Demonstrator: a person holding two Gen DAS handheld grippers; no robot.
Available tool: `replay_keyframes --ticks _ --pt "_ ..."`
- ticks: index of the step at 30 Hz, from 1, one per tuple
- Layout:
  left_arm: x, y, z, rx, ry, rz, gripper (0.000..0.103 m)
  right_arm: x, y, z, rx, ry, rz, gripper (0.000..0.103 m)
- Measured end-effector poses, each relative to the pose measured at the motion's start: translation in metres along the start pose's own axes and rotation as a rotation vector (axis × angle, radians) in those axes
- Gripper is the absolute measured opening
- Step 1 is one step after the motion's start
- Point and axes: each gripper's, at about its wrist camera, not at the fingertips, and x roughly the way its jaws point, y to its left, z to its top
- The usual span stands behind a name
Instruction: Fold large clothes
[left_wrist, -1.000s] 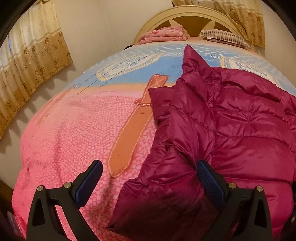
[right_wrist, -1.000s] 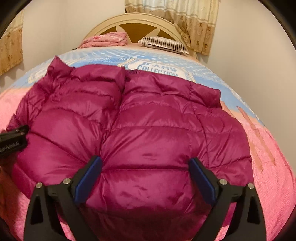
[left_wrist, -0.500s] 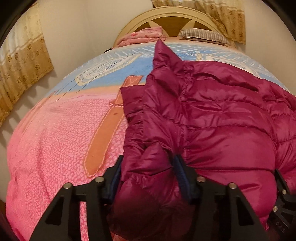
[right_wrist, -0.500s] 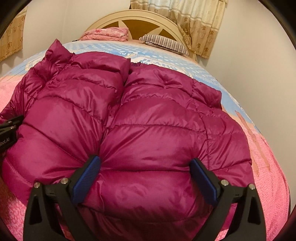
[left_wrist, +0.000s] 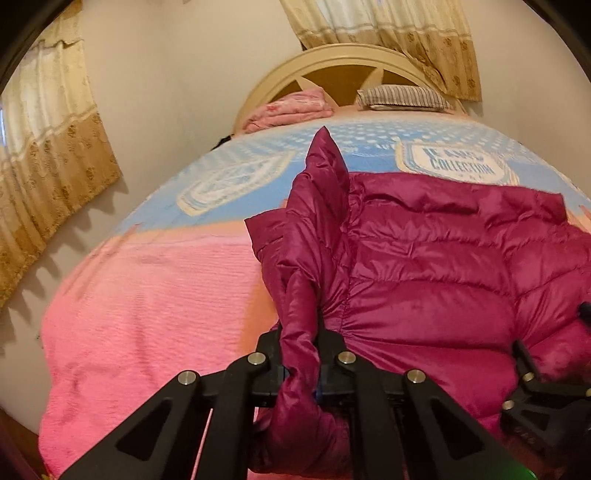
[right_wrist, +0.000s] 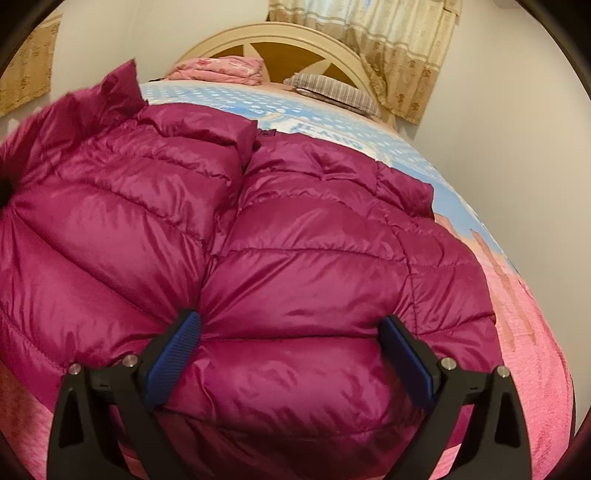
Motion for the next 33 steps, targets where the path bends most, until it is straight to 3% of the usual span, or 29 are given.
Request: replay_keyframes --ticks 5,8,12,15,19,25,29,33 --pt "-0.013 0.043 0.0 -0.026 -0.005 0.069 0.008 -0.014 0.042 0.002 -0.068 -0.037 0.052 0.099" --pt "-0.018 0.063 0.003 -0.028 -0.003 0.109 0.008 -0.021 0.055 0.007 -0.11 -0.039 0.126 0.099" --pt "-0.032 0.063 0.016 -0.017 -0.041 0.13 0.007 -0.039 0.032 0.011 -0.1 -0.05 0.232 0.099" --pt "-0.05 0.046 0.03 0.024 -0.103 0.136 0.007 -0.049 -0.011 0.008 -0.073 -0.087 0.205 0.1" --pt "-0.077 0.004 0.05 0.106 -0.201 0.126 0.007 -0.034 -0.081 0.003 0.024 -0.067 0.102 0.102" --pt "-0.105 -0.087 0.071 0.264 -0.322 0.06 0.007 -0.012 -0.188 -0.019 0.174 -0.008 -0.057 0.102" --pt "-0.108 -0.156 0.062 0.385 -0.359 0.012 0.007 -0.01 -0.23 -0.037 0.238 0.024 -0.11 0.102" --pt "-0.094 -0.211 0.038 0.507 -0.366 0.01 0.007 -0.008 -0.255 -0.052 0.28 0.057 -0.147 0.102"
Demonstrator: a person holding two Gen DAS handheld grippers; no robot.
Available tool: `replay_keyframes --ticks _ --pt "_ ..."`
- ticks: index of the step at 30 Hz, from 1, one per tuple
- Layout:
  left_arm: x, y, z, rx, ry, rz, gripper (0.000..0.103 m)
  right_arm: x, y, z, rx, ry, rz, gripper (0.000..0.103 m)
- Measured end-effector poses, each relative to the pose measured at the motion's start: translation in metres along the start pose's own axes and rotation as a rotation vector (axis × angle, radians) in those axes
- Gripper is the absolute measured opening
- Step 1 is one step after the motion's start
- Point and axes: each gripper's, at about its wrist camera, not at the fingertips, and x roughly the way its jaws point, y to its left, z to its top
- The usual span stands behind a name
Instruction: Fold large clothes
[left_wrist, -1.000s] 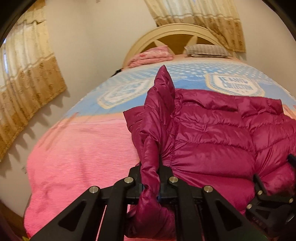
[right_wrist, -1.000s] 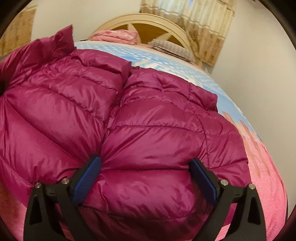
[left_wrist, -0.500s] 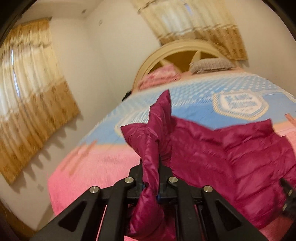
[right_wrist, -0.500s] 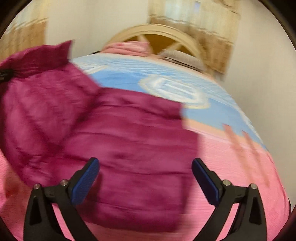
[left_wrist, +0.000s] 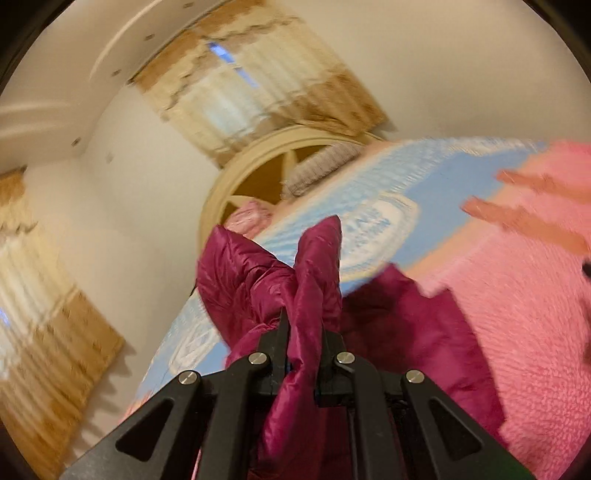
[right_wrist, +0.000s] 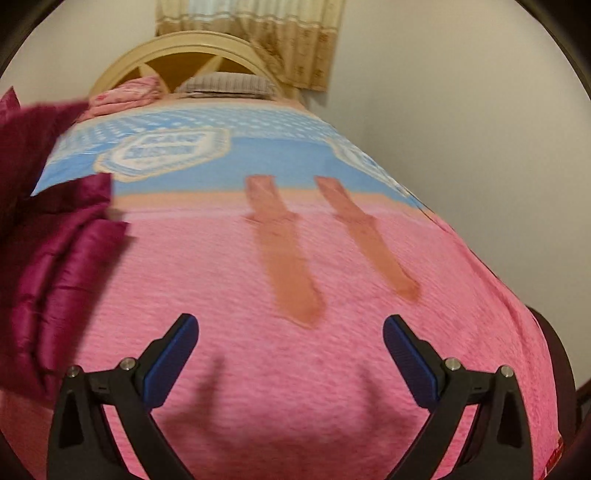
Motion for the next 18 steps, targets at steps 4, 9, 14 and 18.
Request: replay_keyframes --ticks 4,9,14,18 --pt "0.011 -0.046 -0.01 0.075 0.03 -0.036 0.007 0.01 -0.019 -0.007 0.038 0.027 -0.012 0.102" --pt "0.018 -0.075 -0.02 0.12 0.05 -0.054 0.009 0.015 -0.024 -0.018 0.052 0.051 -0.002 0.102" --pt "0.013 -0.07 -0.016 0.112 0.076 -0.091 0.013 0.021 -0.025 -0.025 0.066 0.066 0.007 0.102" --pt "-0.004 -0.066 -0.008 0.093 0.072 -0.124 0.04 0.022 -0.021 -0.025 0.068 0.065 0.012 0.102"
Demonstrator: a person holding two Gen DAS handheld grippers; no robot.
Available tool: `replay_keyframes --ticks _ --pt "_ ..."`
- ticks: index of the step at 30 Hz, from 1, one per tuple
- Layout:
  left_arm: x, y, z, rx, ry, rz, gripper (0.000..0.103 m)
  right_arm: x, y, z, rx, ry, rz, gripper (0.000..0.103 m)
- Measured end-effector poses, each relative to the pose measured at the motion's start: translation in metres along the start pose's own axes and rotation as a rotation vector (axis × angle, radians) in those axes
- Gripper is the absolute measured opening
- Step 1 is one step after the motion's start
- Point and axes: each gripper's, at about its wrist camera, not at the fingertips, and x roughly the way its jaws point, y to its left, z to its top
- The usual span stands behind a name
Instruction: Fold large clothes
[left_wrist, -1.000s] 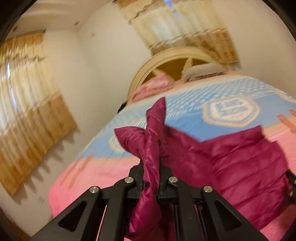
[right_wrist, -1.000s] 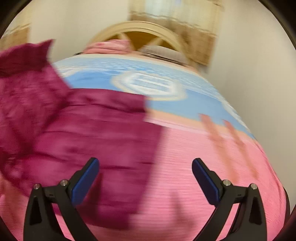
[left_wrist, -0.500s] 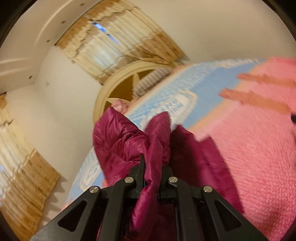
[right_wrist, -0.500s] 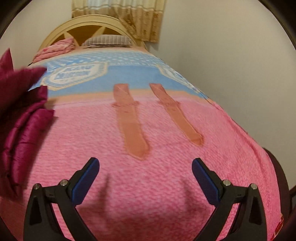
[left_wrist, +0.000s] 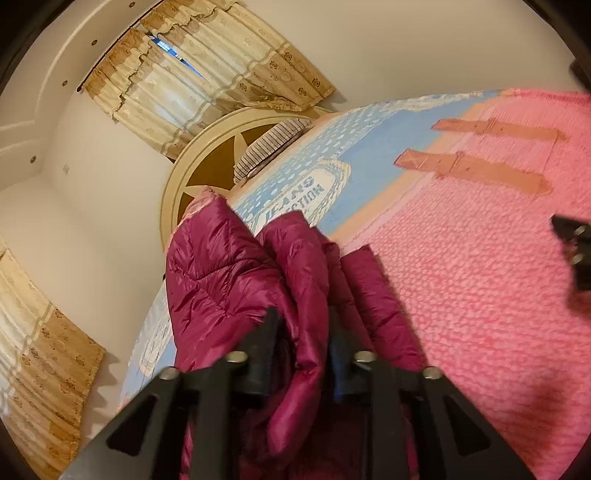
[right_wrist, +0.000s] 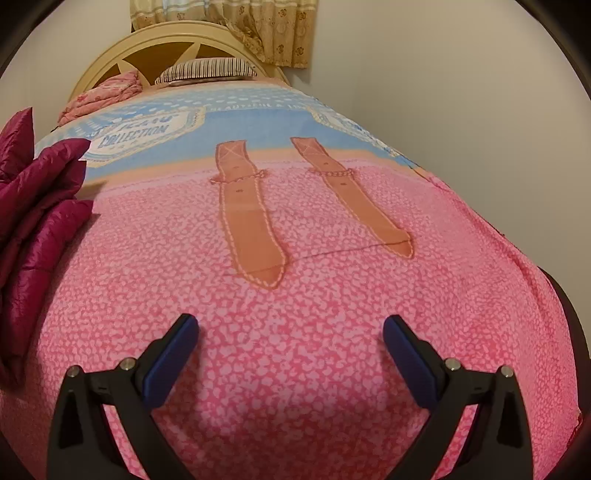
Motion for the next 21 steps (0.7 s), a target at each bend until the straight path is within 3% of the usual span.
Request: replay_keyframes --ticks 1,3,4,8,11,17,21 --pt "-0.007 -0.001 0.002 -0.005 -0.012 0.0 0.06 0.0 0.001 0.001 -0.001 -0.001 0.001 0.102" --pt "-0.027 0.003 0.006 -0.025 -0.063 0.016 0.084 0.0 0.003 0.002 0.0 -0.001 0.006 0.102" --pt "-0.037 0.005 0.007 -0.029 -0.091 0.019 0.09 0.0 0.003 0.003 0.0 0.0 0.008 0.102" --pt "-0.066 0.024 0.012 -0.062 -0.153 0.021 0.091 -0.001 0.007 0.006 0.008 0.006 0.025 0.1" --pt "-0.056 0.054 0.003 -0.12 -0.123 0.106 0.092 -0.005 0.013 0.015 0.029 0.006 0.061 0.094" --pt "0.02 0.162 -0.031 -0.379 0.114 0.349 0.092 -0.026 0.052 0.058 0.041 -0.042 0.177 0.083" --pt "0.074 0.209 -0.047 -0.481 0.257 0.442 0.092 -0.047 0.098 0.1 0.036 -0.092 0.251 0.08"
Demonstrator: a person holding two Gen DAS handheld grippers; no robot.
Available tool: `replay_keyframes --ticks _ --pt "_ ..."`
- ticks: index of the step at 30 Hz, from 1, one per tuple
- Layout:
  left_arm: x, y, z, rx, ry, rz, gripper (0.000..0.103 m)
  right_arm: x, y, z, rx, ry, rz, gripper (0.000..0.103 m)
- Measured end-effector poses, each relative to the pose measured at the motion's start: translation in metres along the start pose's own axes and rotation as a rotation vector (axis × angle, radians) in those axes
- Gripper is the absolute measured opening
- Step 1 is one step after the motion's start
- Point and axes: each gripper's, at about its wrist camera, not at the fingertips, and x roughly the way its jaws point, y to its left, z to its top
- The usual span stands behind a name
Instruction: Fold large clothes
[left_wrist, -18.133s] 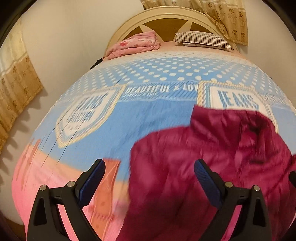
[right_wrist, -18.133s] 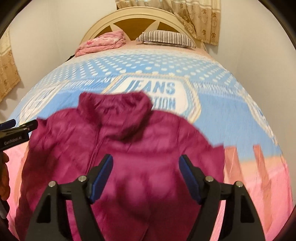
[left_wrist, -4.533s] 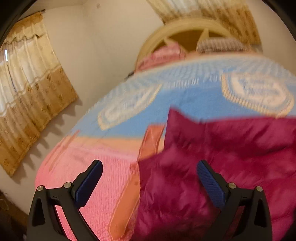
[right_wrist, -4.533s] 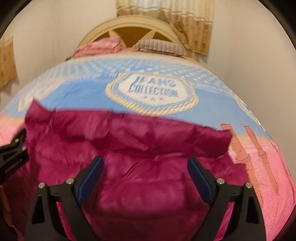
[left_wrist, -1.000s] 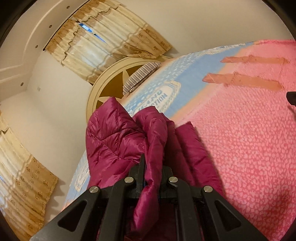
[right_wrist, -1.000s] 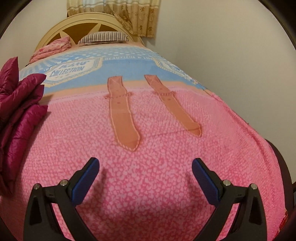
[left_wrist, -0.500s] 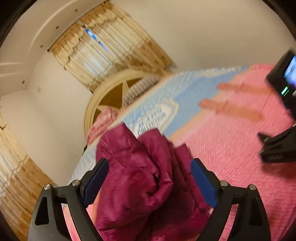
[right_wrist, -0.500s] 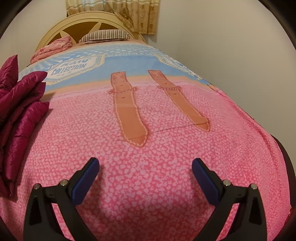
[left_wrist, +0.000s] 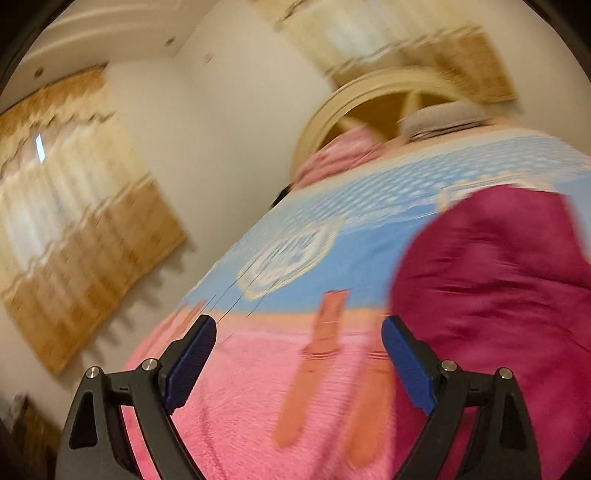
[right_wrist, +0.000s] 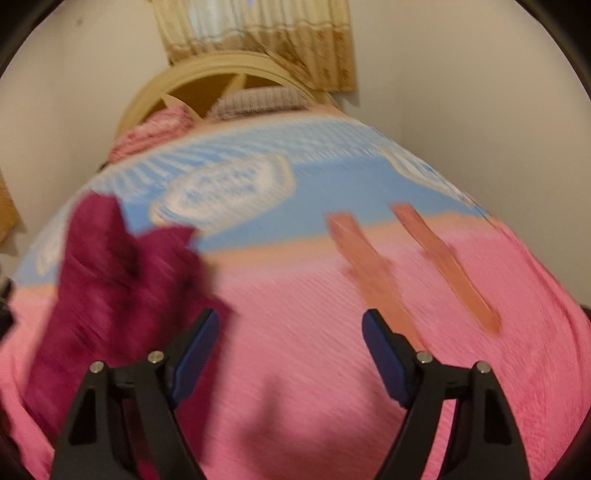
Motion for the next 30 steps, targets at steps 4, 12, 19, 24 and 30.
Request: replay_keyframes --ticks 4,12,19,24,30 --pt "0.039 -0.004 0.005 -0.026 0.072 0.013 0.092 -0.002 0.065 0.041 -0.056 -0.037 0.044 0.08" --pt "0.085 -0.02 0.011 -0.087 0.184 0.0 0.092 0.051 0.14 0.055 -0.104 0.015 -0.034 0.072" --pt "0.086 -0.057 0.001 -0.033 0.175 -0.1 0.092 0.092 0.116 0.012 -0.094 0.081 -0.115 0.072" --pt "0.072 -0.087 -0.005 0.048 0.101 -0.085 0.092 0.096 0.094 -0.015 -0.042 0.087 -0.118 0.072" --pt "0.065 -0.108 -0.012 0.098 0.063 -0.056 0.092 0.1 0.082 -0.028 -0.029 0.069 -0.13 0.071"
